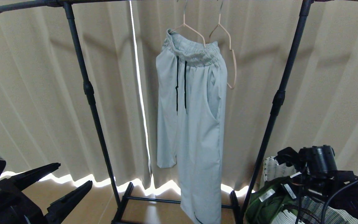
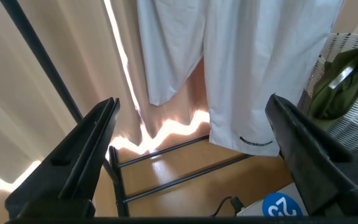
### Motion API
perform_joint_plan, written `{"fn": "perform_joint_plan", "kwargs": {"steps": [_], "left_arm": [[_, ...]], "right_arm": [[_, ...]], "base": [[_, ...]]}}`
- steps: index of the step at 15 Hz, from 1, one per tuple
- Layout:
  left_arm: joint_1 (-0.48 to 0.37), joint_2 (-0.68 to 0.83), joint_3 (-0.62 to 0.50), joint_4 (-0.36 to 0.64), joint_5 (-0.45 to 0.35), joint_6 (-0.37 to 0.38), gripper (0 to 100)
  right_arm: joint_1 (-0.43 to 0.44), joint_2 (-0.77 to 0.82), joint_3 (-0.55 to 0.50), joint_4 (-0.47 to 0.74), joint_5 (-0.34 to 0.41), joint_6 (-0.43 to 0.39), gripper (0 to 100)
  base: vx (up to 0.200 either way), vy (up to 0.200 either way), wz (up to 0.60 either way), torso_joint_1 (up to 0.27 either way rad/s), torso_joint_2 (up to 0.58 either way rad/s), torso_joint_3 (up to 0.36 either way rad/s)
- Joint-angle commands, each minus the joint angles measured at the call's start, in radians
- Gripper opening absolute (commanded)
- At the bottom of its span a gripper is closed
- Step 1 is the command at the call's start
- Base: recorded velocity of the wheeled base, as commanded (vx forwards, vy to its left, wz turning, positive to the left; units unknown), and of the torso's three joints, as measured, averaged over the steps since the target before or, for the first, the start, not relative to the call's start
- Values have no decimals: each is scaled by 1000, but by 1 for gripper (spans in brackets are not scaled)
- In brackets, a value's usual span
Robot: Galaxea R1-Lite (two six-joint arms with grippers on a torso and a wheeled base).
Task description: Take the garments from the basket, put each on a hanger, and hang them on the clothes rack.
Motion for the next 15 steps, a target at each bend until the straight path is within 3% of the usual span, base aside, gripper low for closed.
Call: {"fn": "perform_joint_plan", "kwargs": {"steps": [1, 2, 3, 6, 12, 15], "left_arm": [[0, 4, 10, 1, 0, 2, 100], [0, 4, 10, 1, 0, 2, 100], [-2, -5, 36, -1, 0, 9, 100], [-9, 1, 54, 1, 0, 18, 100], [-11, 25, 28, 1, 1, 115, 100], [-26, 65, 5, -1, 1, 123, 100]], "right_arm": [[8, -117, 2, -30, 14, 30, 0], [8, -117, 2, -30, 14, 30, 0], [45, -254, 13, -133, 73, 48, 0], [80, -375, -8, -127, 103, 42, 0], [165, -418, -44, -127, 159, 42, 0], [212, -404, -82, -125, 174, 42, 0]], "base": [[0, 0, 0, 0, 0, 0], [0, 0, 0, 0, 0, 0], [0, 0, 0, 0, 0, 0], [-67, 0, 0, 1, 2, 2], [-200, 0, 0, 1, 3, 2], [-133, 0, 0, 3, 0, 3]]}}
